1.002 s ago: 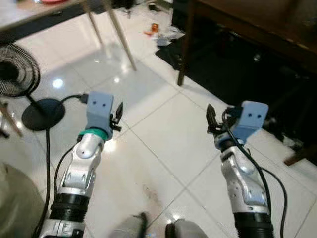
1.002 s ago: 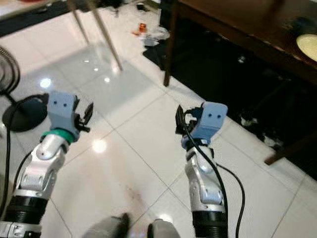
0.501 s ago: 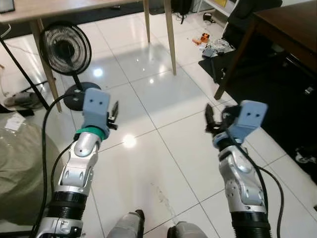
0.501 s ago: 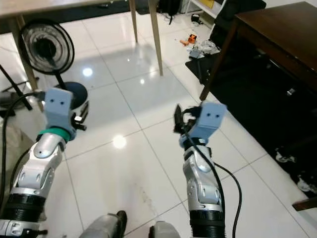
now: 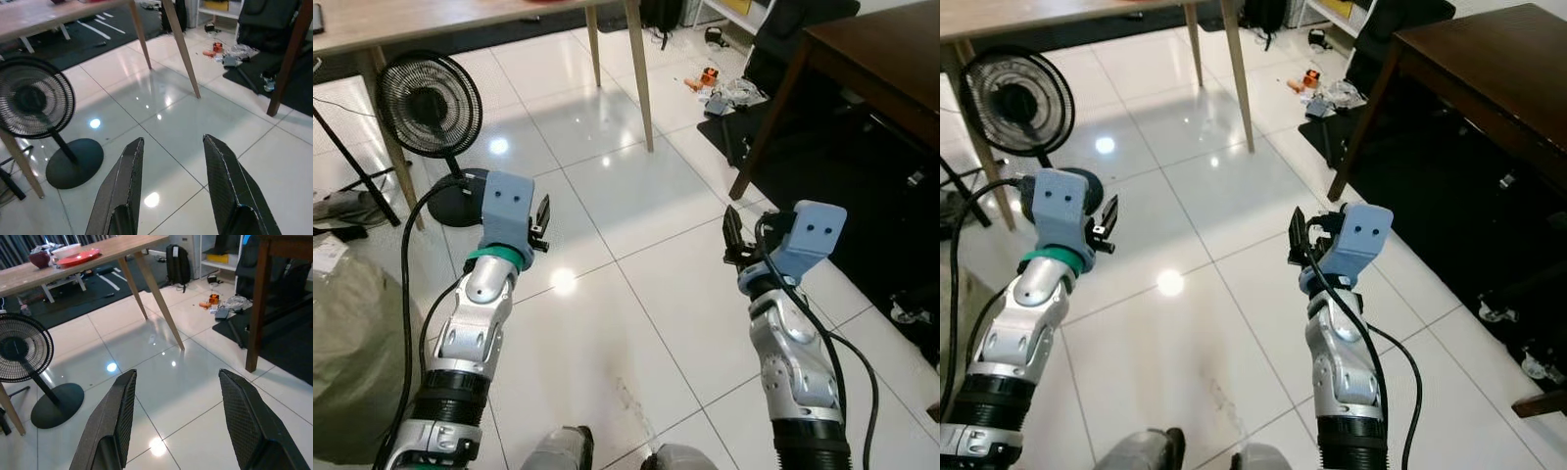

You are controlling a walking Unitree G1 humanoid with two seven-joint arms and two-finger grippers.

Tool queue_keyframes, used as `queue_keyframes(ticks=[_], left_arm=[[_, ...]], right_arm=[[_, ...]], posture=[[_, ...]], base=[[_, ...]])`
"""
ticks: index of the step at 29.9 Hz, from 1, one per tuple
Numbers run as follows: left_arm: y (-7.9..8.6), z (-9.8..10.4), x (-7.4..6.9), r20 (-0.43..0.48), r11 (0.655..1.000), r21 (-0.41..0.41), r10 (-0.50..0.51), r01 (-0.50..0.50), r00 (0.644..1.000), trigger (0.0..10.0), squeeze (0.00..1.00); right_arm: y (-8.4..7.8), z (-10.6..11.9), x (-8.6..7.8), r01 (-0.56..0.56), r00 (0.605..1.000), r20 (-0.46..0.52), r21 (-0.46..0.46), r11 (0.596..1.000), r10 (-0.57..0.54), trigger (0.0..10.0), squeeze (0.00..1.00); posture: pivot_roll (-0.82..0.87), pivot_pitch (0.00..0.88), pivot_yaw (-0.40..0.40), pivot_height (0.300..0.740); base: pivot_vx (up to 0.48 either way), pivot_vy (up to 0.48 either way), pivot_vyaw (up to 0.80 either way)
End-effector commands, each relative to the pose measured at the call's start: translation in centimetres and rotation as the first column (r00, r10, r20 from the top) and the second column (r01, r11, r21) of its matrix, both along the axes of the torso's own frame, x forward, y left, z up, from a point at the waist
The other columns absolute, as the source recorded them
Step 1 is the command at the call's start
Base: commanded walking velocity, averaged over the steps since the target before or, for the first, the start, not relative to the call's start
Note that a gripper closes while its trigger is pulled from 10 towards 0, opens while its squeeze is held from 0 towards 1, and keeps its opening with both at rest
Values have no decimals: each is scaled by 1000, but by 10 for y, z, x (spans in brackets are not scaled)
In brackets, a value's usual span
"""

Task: Setting the table

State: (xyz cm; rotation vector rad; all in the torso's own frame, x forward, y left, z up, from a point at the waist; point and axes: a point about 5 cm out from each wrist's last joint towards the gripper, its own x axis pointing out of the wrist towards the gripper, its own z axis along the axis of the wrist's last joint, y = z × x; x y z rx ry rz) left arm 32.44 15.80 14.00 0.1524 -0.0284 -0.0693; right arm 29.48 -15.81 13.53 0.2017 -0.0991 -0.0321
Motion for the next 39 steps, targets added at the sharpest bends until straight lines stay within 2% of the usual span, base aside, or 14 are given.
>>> queue_keyframes(ticks=[1,39], left_arm=[[-4,-1,1,0,1000,2,-7,7,1000,10000,0],[-4,1,2,4,1000,7,-20,20,1000,10000,0]], right_arm=[[-4,-4,-2,17,1000,-12,9,1000,-17,10000,0],[-6,-3,-2,45,999,-9,4,999,-45,10000,0]], posture=[[-12,0,34,740],[-4,7,33,740]], base=[[454,0,0],[459,0,0]])
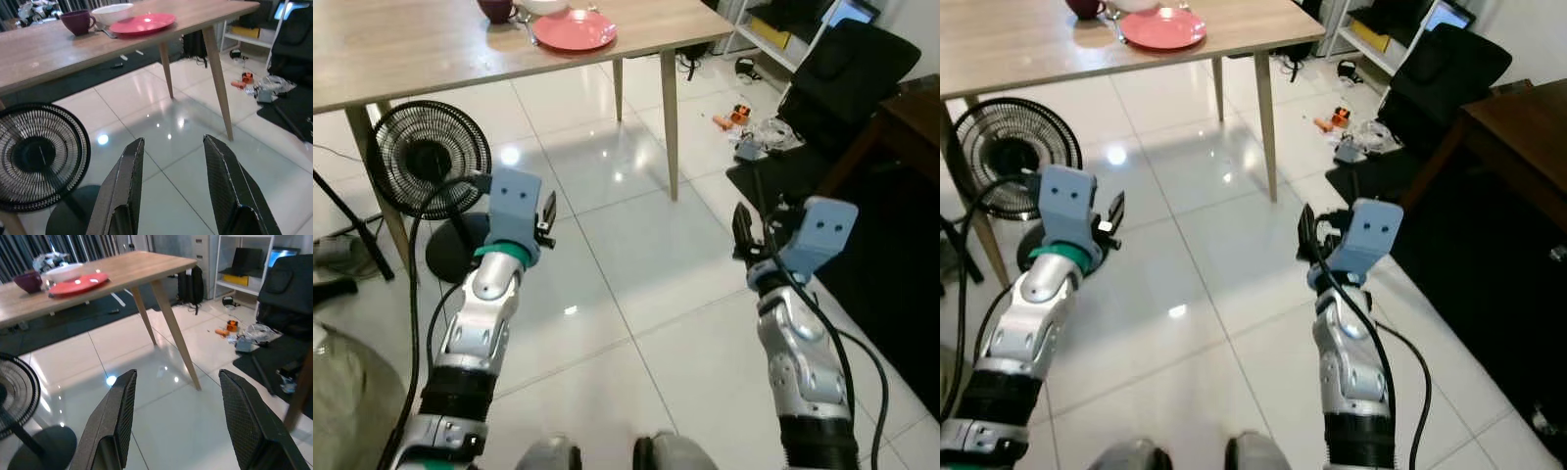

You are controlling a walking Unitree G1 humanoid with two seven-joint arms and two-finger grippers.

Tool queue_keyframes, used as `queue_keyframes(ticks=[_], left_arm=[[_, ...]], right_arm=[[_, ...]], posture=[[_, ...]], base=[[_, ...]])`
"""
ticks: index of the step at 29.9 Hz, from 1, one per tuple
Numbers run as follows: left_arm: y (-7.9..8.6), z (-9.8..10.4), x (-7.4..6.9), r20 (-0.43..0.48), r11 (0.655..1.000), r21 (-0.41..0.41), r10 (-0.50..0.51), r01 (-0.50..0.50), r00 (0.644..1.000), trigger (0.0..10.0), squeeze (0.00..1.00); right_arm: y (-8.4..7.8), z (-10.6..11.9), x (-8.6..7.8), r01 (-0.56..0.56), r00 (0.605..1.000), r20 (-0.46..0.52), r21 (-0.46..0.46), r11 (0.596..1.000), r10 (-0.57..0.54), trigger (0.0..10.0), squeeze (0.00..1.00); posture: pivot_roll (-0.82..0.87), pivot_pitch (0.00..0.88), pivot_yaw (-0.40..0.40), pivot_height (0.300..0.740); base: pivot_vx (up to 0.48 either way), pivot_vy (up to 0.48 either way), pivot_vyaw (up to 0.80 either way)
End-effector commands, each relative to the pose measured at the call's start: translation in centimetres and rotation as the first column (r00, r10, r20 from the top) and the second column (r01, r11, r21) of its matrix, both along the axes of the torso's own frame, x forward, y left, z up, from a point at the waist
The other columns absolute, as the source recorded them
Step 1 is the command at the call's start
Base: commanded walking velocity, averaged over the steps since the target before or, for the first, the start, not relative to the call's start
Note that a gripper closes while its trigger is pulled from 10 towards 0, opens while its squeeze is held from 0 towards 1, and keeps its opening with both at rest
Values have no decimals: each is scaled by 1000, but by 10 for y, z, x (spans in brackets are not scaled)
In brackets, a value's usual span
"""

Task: Setting the table

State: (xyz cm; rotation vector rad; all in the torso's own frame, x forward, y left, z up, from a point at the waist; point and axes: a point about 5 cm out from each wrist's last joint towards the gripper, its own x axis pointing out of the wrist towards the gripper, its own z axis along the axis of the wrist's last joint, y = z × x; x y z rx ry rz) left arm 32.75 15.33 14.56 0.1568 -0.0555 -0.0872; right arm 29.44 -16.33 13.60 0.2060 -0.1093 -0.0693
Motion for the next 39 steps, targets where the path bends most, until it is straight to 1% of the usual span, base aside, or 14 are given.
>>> queue_keyframes(ticks=[1,8,12,13,14,15,17,18,19,21,23,26,36,39], left_arm=[[0,-4,0,-21,1000,5,-8,8,1000,10000,0],[-3,-2,3,-23,999,5,-36,36,999,10000,0],[-11,-3,6,-30,997,2,-83,83,996,10000,0],[-23,-6,8,-15,990,14,-140,141,990,10000,0],[-27,-8,9,-7,987,20,-157,157,988,10000,0],[-27,-8,9,-7,987,20,-157,157,988,10000,0],[-33,-13,10,14,982,60,-183,181,983,10000,0],[-33,-13,10,14,982,60,-183,181,983,10000,0],[-33,-16,9,20,978,90,-191,188,981,10000,0],[-33,-16,9,20,978,90,-191,188,981,10000,0],[-31,-20,9,17,974,122,-192,189,981,10000,0],[-25,-22,10,5,975,128,-182,180,983,10000,0],[-23,-16,15,30,974,127,-195,190,980,10000,0],[-20,-12,16,37,971,119,-213,207,976,10000,0]], right_arm=[[-1,-4,-1,9,1000,-16,-2,1000,-9,10000,0],[-1,-4,-1,13,1000,-19,-4,1000,-13,10000,0],[-3,-5,-1,22,1000,-20,-31,999,-22,10000,0],[-7,-7,1,47,998,-23,-177,983,-52,10000,0],[-10,-8,2,58,998,-23,-235,970,-65,10000,0],[-10,-8,2,58,998,-23,-235,970,-65,10000,0],[-23,-7,4,94,995,-7,-352,931,-103,10000,0],[-23,-7,4,94,995,-7,-352,931,-103,10000,0],[-31,-6,4,110,993,3,-386,916,-119,10000,0],[-31,-6,4,110,993,3,-386,916,-119,10000,0],[-42,-4,6,119,992,7,-406,906,-127,10000,0],[-47,-4,10,102,994,-2,-414,904,-113,10000,0],[-50,-11,14,74,995,-28,-412,908,-93,10000,0],[-53,-17,7,17,998,-52,-426,904,-43,10000,0]], posture=[[-4,6,32,740],[-5,6,32,740],[-7,5,29,740],[-6,0,24,740],[-6,0,24,740],[-6,0,24,740],[-22,0,26,740],[-22,0,26,740],[-28,0,28,740],[-28,0,28,740],[-34,0,28,740],[-30,0,16,740],[-10,4,18,740],[-4,16,32,740]], base=[[461,0,0],[464,0,0],[465,0,0],[469,0,0],[469,0,0],[469,0,0],[469,0,0],[469,0,0],[469,0,0],[469,0,0],[469,0,0],[469,0,0],[469,0,0],[469,0,0]])
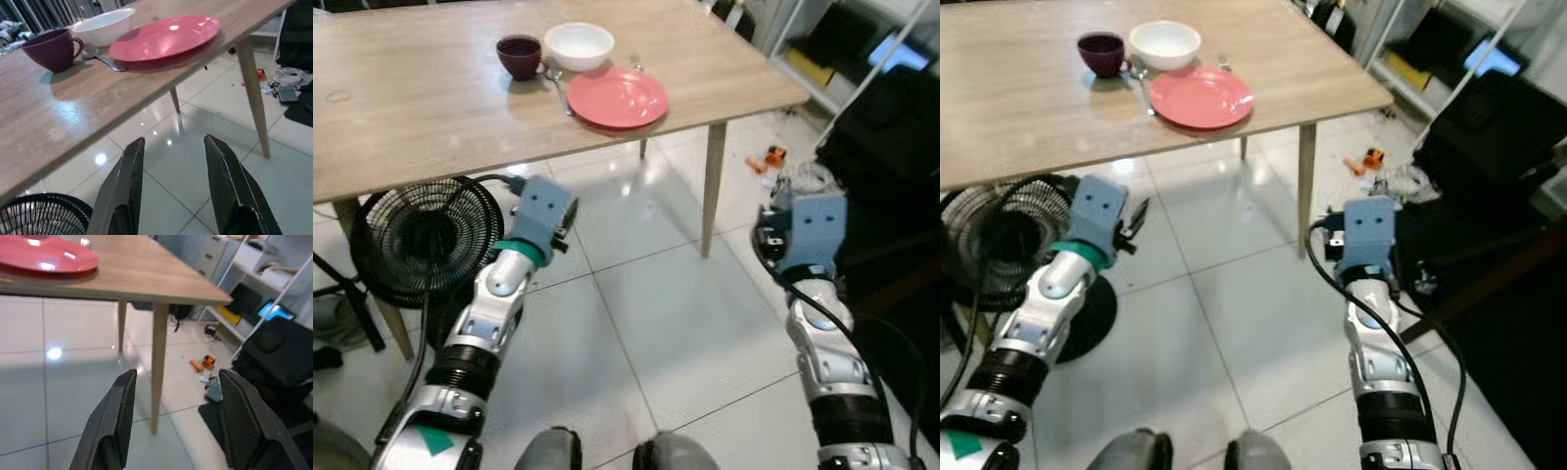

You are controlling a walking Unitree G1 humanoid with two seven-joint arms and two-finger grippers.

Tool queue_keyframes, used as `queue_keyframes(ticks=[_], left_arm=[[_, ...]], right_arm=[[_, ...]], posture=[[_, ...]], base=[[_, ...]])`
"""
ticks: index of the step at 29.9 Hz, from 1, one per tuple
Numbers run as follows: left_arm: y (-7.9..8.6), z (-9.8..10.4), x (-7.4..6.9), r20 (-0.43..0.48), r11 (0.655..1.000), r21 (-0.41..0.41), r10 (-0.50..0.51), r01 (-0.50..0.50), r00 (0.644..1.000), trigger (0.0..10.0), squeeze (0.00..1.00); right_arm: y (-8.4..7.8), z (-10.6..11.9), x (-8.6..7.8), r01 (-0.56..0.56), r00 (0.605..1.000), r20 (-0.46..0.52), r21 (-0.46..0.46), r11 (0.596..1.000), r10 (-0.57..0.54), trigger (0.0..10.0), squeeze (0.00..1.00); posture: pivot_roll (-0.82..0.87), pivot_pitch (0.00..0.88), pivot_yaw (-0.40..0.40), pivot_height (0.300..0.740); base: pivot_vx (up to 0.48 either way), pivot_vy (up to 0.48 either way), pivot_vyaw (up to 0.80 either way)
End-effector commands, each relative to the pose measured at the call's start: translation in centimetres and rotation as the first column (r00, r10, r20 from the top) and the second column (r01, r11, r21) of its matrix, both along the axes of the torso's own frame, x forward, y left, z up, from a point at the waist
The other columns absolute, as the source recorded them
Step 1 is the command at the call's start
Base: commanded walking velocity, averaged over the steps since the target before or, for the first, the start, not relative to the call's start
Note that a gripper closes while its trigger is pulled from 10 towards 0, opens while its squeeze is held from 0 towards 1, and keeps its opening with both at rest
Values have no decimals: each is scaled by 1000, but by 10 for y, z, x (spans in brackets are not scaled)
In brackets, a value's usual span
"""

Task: Setting the table

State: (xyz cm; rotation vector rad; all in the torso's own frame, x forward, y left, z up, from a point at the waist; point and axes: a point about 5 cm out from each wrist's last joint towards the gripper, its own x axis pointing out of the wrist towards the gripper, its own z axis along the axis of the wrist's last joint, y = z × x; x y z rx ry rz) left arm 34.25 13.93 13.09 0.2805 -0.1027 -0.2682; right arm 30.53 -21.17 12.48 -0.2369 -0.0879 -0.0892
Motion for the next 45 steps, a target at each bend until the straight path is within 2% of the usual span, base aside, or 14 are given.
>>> queue_keyframes(ticks=[1,4,5,13,31,34,38,45], left_arm=[[-6,3,1,8,999,-13,-32,32,999,10000,0],[-1,8,1,12,999,-11,-51,51,999,10000,0],[6,13,1,16,997,3,-72,72,997,10000,0],[12,19,1,12,992,43,-117,117,993,10000,0],[6,21,2,-7,970,100,-220,220,975,10000,0],[5,27,5,6,958,142,-253,249,967,10000,0],[4,31,7,17,957,150,-252,247,967,10000,0],[1,33,4,31,950,184,-264,254,964,10000,0]], right_arm=[[-5,-6,-4,-6,1000,-23,1,1000,6,10000,0],[-7,-9,-10,-50,998,-29,-31,998,49,10000,0],[-10,-7,-12,-69,998,-13,-55,996,68,10000,0],[-8,-5,-9,-77,997,5,-59,995,77,10000,0],[-4,-2,-7,-92,995,29,-32,995,93,10000,0],[0,8,-4,-94,993,69,-4,996,94,10000,0],[4,17,-1,-109,989,101,0,994,108,10000,0],[7,23,-1,-118,986,117,1,993,117,10000,0]], posture=[[-4,16,32,740],[2,22,38,740],[9,21,41,740],[22,19,48,740],[15,12,59,740],[16,15,60,740],[14,17,61,740],[14,23,58,740]], base=[[469,0,0],[464,0,0],[461,0,0],[462,0,0],[453,0,0],[437,0,0],[362,0,0],[40,0,0]])
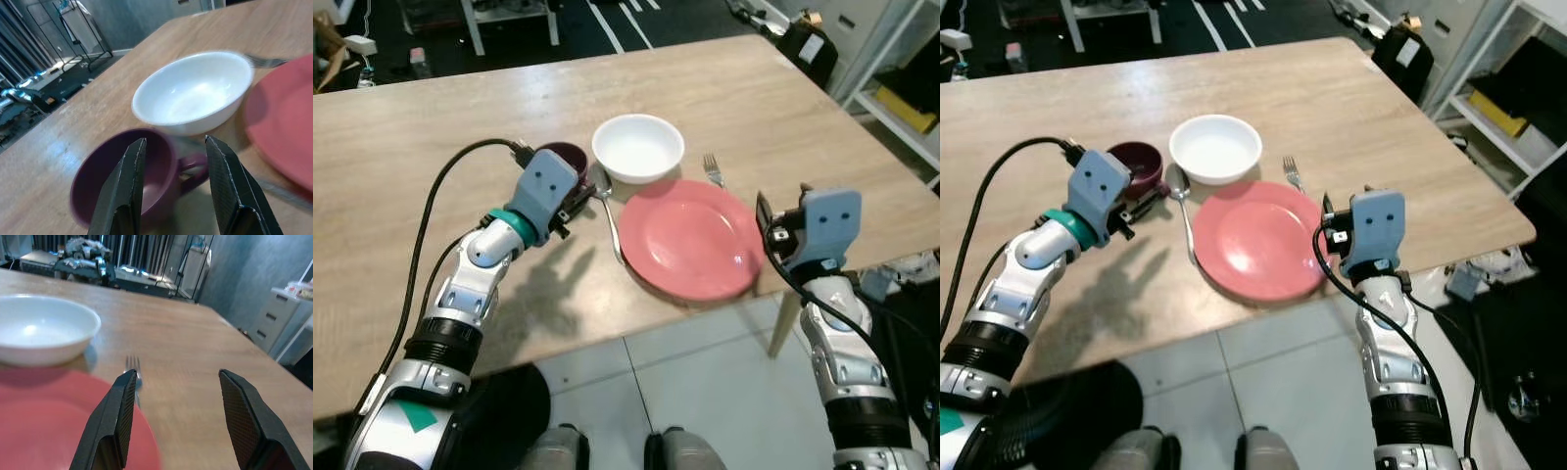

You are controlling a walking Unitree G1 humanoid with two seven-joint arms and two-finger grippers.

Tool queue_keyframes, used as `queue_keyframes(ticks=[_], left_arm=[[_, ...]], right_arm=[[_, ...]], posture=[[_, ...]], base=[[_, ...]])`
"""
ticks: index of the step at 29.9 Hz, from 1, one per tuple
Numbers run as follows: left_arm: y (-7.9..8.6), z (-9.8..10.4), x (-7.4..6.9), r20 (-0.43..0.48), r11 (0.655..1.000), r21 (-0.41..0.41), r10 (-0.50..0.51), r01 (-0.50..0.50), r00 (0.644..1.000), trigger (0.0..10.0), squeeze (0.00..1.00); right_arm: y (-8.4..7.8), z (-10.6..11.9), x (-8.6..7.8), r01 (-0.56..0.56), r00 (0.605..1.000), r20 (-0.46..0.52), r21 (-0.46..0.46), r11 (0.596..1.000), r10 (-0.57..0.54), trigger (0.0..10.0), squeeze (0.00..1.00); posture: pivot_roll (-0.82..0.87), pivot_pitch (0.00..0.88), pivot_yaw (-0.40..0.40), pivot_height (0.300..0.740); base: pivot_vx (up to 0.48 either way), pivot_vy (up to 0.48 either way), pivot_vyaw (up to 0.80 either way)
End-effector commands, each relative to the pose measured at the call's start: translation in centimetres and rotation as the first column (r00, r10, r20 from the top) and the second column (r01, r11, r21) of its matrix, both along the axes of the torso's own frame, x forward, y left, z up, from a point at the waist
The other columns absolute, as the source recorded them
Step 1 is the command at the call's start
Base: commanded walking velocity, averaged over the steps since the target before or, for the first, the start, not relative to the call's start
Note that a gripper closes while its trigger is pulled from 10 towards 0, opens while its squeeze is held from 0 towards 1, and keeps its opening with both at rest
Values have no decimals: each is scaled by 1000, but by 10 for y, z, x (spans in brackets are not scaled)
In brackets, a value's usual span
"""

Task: Setting the table

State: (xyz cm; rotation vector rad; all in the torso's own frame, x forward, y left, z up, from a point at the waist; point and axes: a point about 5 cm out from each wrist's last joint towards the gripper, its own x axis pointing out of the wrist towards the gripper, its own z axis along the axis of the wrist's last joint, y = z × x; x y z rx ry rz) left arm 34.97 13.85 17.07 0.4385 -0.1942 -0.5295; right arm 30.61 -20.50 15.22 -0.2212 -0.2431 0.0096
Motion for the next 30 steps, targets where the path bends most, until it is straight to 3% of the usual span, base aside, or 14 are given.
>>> queue_keyframes(ticks=[1,4,7,10,11,13,17,18,19,20,23,27,28,30], left_arm=[[1,-7,-7,-17,998,57,-27,28,999,10000,0],[13,2,-16,-85,987,91,-124,132,989,10000,0],[19,6,-18,-113,981,96,-157,168,981,10000,0],[41,17,-11,-154,978,125,-149,169,977,10000,0],[41,17,-11,-154,978,125,-149,169,977,10000,0],[54,25,-4,-171,966,181,-152,183,973,10000,0],[58,33,2,-197,940,237,-201,246,959,10000,0],[58,37,5,-208,931,252,-216,265,954,10000,118],[58,37,5,-208,931,252,-216,265,954,10000,118],[58,39,6,-214,927,258,-220,273,952,10000,1000],[57,41,13,-216,925,273,-210,265,954,10000,1000],[44,42,27,-242,915,297,-206,275,948,10000,1000],[39,42,30,-249,903,315,-216,290,944,10000,0],[37,43,31,-249,899,324,-218,294,944,10000,0]], right_arm=[[2,-2,-1,-9,1000,-19,5,1000,9,10000,0],[4,0,-2,-20,1000,-13,10,1000,20,10000,0],[4,0,-2,-22,1000,-13,11,1000,23,10000,0],[6,0,-1,-27,999,-16,18,999,27,10000,0],[6,0,-1,-27,999,-16,18,999,27,10000,0],[8,0,-1,-31,999,-17,24,999,31,10000,0],[9,0,-1,-32,999,-20,29,999,32,10000,0],[9,-1,-1,-32,999,-22,31,999,33,10000,0],[9,-1,-1,-32,999,-22,31,999,33,10000,0],[9,-1,-2,-32,999,-23,32,999,33,10000,0],[10,-1,-3,-32,999,-26,36,999,33,10000,0],[11,-1,-9,-31,999,-29,39,999,32,10000,0],[10,0,-12,-26,999,-29,37,999,27,10000,0],[9,1,-13,-22,999,-29,36,999,23,10000,0]], posture=[[16,27,56,740],[29,35,55,740],[33,36,54,740],[45,41,51,740],[45,41,51,740],[50,49,50,740],[49,56,50,740],[49,63,50,740],[49,63,50,740],[49,63,50,740],[36,84,49,740],[7,108,54,740],[-11,126,62,740],[-11,126,62,740]], base=[[0,0,0],[0,0,0],[0,0,0],[0,0,0],[0,0,0],[0,0,0],[0,0,0],[0,0,0],[0,0,0],[0,0,0],[0,0,0],[0,0,0],[0,0,0],[0,0,0]])
